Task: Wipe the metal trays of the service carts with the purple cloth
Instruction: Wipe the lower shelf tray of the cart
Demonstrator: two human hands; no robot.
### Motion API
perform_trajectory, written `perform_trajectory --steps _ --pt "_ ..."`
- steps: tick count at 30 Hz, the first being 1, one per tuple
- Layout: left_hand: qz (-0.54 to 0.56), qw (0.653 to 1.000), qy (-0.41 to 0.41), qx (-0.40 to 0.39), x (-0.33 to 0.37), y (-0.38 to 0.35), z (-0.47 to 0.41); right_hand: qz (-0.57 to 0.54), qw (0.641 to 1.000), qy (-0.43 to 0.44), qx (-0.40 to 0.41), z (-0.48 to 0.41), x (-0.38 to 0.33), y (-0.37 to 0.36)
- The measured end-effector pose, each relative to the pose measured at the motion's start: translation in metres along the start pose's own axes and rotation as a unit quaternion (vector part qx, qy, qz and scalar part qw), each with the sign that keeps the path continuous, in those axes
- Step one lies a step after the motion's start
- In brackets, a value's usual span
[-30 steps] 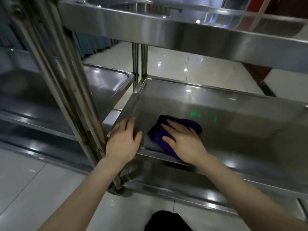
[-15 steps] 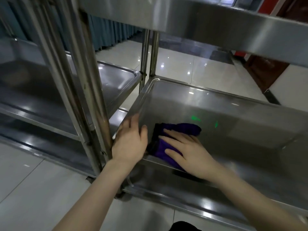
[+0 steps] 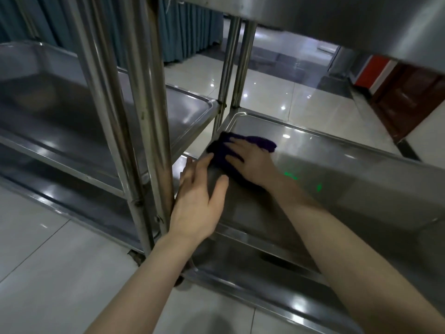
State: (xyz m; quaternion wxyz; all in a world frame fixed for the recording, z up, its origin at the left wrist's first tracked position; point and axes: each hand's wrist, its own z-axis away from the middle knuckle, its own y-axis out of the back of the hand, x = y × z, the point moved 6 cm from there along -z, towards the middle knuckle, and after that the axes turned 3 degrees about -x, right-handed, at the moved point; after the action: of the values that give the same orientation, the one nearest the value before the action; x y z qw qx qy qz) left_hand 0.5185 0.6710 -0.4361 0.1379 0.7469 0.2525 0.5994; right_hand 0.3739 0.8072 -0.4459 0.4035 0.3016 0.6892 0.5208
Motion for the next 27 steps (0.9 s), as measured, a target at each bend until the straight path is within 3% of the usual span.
perform_trajectory --steps 4,6,10,14,16,19,24,27 --pt "0.024 1.000 0.010 0.007 0.003 0.003 -0.002 -0.024 0.987 0.148 -0.049 0.097 -0.064 -0.002" --pt "0.041 0.999 0.022 0.007 0.001 0.003 -0.001 -0.044 0.982 0.166 -0.074 0.120 -0.065 -0.003" --pt "0.053 0.998 0.027 0.001 0.001 0.004 -0.001 -0.020 0.995 0.071 -0.065 0.062 -0.021 0.004" --pt "0.047 0.999 0.024 -0.003 0.000 0.003 0.001 -0.006 0.995 -0.104 -0.004 -0.025 0.028 0.010" --pt "0.042 0.999 0.020 0.007 0.001 0.004 0.003 0.002 0.993 -0.115 0.009 -0.042 0.022 0.004" --pt "0.051 0.998 0.015 0.020 0.003 0.005 0.004 -0.010 1.000 -0.026 0.002 -0.021 -0.014 0.000" --pt "0.052 0.998 0.013 0.013 0.003 0.005 0.002 -0.029 0.984 0.166 -0.057 0.099 -0.070 -0.006" --pt "0.041 0.999 0.022 0.013 0.002 0.002 0.001 -0.042 0.980 0.185 -0.067 0.111 -0.056 0.002"
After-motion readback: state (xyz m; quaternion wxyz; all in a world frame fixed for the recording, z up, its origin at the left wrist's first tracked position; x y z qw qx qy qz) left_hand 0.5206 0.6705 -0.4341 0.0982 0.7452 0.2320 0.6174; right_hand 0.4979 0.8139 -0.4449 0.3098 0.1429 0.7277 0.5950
